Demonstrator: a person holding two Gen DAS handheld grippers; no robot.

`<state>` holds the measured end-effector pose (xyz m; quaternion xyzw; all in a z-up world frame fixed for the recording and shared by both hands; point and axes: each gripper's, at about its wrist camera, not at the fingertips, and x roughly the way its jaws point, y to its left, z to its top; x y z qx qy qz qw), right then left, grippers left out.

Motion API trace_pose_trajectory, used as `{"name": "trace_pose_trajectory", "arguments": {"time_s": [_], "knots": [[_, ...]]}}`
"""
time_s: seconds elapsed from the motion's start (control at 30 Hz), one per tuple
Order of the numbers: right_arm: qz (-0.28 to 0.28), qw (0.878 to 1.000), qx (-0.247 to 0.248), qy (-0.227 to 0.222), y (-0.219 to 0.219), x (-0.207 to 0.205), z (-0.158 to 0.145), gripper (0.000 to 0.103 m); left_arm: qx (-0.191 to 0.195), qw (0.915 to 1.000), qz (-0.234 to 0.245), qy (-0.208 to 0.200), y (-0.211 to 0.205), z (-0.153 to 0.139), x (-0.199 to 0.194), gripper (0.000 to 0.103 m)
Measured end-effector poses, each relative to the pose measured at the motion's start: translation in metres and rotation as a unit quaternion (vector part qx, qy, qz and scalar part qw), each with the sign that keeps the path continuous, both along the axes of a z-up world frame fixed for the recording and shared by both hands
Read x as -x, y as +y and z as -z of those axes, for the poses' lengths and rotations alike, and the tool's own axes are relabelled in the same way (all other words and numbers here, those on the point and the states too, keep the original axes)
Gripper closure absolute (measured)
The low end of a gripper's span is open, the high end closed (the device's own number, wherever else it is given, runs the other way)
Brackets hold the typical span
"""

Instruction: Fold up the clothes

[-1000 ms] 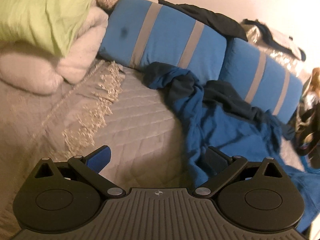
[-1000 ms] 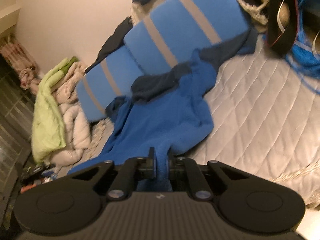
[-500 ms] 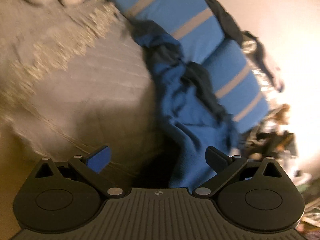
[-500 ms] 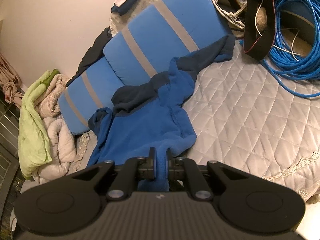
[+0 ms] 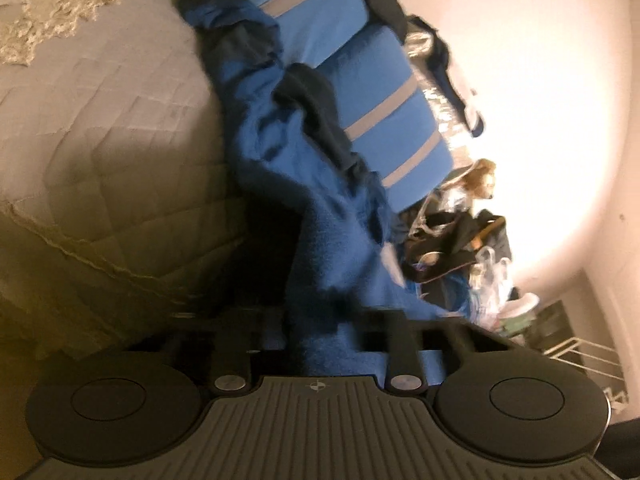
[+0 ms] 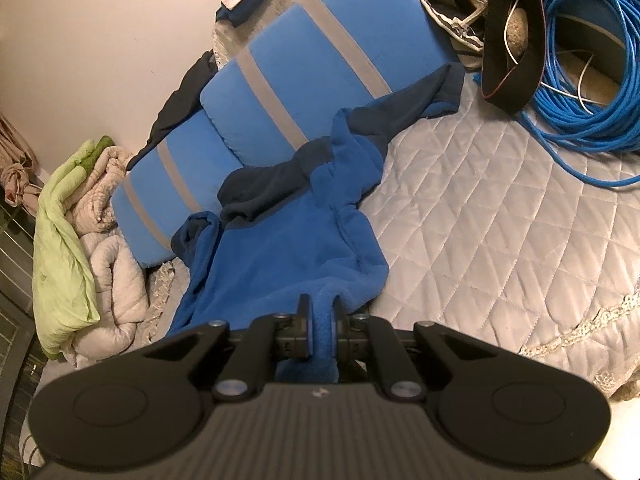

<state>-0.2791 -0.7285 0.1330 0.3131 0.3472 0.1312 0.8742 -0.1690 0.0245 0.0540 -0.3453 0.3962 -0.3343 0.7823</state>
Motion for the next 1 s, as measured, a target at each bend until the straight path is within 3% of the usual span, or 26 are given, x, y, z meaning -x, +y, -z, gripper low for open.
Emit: {"name": "trace_pose_trajectory", "arguments": {"time_s": [0.03, 0.3, 0.5, 0.67, 0.8, 0.9, 0.97, 1.0], "knots": [[0.0, 1.0, 0.001, 0.001, 0.001, 0.0, 0.0, 0.095, 0.0, 1.0, -0.004, -0.004, 0.001, -0.005, 0.003, 0.094], [-0.007, 1.0, -0.001, -0.005, 0.005, 0.004, -0.009, 0.095, -0.042, 0.9966, -0.041, -0.058, -0.005, -0.062, 0.022, 0.097], [-0.021, 1.0, -0.002, -0.019, 0.01, 0.014, -0.028, 0.095, -0.07, 0.9934, -0.062, -0.066, -0.002, -0.087, 0.03, 0.097], [-0.026, 0.999, 0.01, -0.029, 0.012, 0.03, -0.043, 0.096, -0.112, 0.9894, -0.071, -0.06, -0.001, -0.088, 0.037, 0.097], [-0.029, 0.999, 0.028, 0.0, 0.019, 0.036, -0.026, 0.096, -0.128, 0.9886, -0.076, -0.021, -0.001, -0.057, 0.036, 0.096], [-0.032, 0.998, 0.048, 0.029, 0.026, 0.037, -0.008, 0.095, -0.129, 0.9875, -0.091, 0.002, -0.001, -0.039, 0.036, 0.091], [-0.033, 0.996, 0.062, 0.047, 0.031, 0.035, 0.001, 0.093, -0.118, 0.9872, -0.107, 0.002, 0.005, -0.042, 0.036, 0.077], [-0.033, 0.996, 0.061, 0.054, 0.031, 0.034, 0.003, 0.088, -0.114, 0.9867, -0.115, 0.0, 0.009, -0.044, 0.036, 0.065]]}}
